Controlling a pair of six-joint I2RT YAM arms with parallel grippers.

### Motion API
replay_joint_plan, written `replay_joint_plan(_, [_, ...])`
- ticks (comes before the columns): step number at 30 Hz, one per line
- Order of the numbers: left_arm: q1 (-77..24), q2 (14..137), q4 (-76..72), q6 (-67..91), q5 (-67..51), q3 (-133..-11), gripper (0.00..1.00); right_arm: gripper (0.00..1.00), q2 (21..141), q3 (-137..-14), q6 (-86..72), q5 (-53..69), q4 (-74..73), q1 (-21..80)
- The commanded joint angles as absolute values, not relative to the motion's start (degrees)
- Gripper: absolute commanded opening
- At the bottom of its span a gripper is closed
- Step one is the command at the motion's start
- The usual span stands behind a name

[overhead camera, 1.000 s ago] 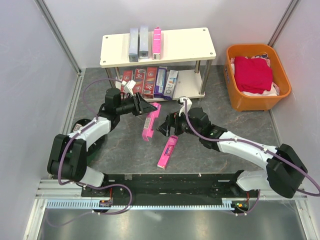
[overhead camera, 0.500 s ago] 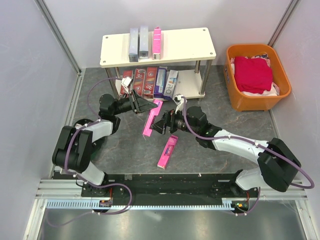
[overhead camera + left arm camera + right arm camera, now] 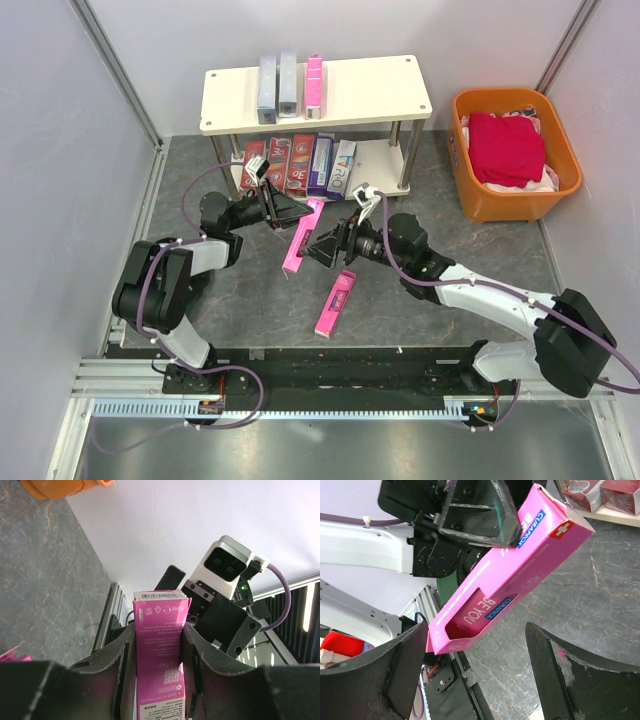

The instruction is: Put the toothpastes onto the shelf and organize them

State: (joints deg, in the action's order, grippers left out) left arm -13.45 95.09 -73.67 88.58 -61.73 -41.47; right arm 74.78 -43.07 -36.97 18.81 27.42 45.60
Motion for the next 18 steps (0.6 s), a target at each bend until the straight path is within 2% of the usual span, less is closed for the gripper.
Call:
replay_joint_plan(1, [-13.01,94.48,-93.95,91.49,-62.32,-41.75,0.31,0.87,72.25,-42.01,-35.60,18.90,29.88,45.70])
replay_joint_plan(13, [-13.10,93.16,-93.95,91.76,-62.67,-41.57,0.31,0.86,81.20,-45.79,-41.39,21.71,38.92,45.70])
replay_joint_plan(16, [-13.10,92.99,-93.95,91.67,-62.67,-41.31,0.31,0.80,83.75,-47.81,-42.36,22.32,39.63,45.79])
replay_joint_plan(18, [-13.10,92.73,-93.87,91.67,-62.58,-41.31,0.31,0.73,84.46,-48.43,-43.33,22.32,40.16,45.70])
